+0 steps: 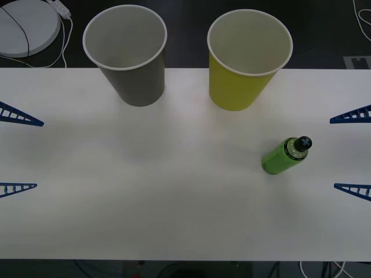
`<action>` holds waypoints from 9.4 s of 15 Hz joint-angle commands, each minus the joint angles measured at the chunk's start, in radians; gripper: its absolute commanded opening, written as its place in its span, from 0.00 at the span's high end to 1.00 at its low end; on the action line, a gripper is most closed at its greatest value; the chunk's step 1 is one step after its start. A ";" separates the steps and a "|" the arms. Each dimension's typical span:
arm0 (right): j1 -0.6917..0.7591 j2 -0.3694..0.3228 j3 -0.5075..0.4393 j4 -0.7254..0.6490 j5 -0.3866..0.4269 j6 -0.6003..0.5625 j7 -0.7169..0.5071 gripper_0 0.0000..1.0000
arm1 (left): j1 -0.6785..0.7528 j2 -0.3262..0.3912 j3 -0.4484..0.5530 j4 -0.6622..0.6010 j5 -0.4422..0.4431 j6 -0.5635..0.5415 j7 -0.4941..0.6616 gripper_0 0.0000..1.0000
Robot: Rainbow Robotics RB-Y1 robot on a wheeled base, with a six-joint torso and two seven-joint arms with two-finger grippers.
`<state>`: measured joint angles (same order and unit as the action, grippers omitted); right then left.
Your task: Put the can into the green bin and the plastic bottle into the gray bin
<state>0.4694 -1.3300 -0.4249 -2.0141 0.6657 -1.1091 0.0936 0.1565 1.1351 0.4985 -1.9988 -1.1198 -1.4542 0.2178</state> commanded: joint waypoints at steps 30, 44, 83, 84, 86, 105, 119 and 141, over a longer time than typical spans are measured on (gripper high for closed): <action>0.373 0.224 -0.051 0.109 -0.199 0.186 0.275 0.00 | 0.000 0.000 0.000 0.000 0.000 0.000 0.000 0.00; 0.314 0.288 0.120 0.268 -0.250 0.209 0.405 0.00 | 0.000 0.000 0.000 0.000 0.000 0.000 0.000 0.00; -0.299 0.374 0.704 0.402 -0.196 0.541 0.564 0.00 | 0.000 0.000 0.000 0.000 0.000 0.000 0.000 0.00; -0.307 0.376 0.710 0.402 -0.198 0.548 0.564 0.00 | 0.000 0.000 0.000 0.000 0.000 0.000 0.000 0.00; -0.321 0.376 0.726 0.402 -0.198 0.558 0.564 0.00 | 0.000 0.000 0.000 0.000 0.000 0.000 0.000 0.00; -0.325 0.377 0.732 0.400 -0.244 0.511 0.564 1.00 | 0.000 0.000 0.000 0.000 0.000 0.000 0.000 0.00; -0.006 0.241 0.561 -0.092 -0.344 0.828 0.471 1.00 | 0.000 0.000 0.000 0.000 0.000 0.000 0.000 0.00; 0.041 0.084 0.551 -0.604 -0.506 1.598 0.545 1.00 | 0.000 0.000 0.000 0.000 0.000 0.000 0.000 0.00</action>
<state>0.5217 -1.2436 0.1257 -2.6182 0.1697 0.4906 0.6099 0.1565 1.1351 0.4985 -1.9988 -1.1198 -1.4542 0.2178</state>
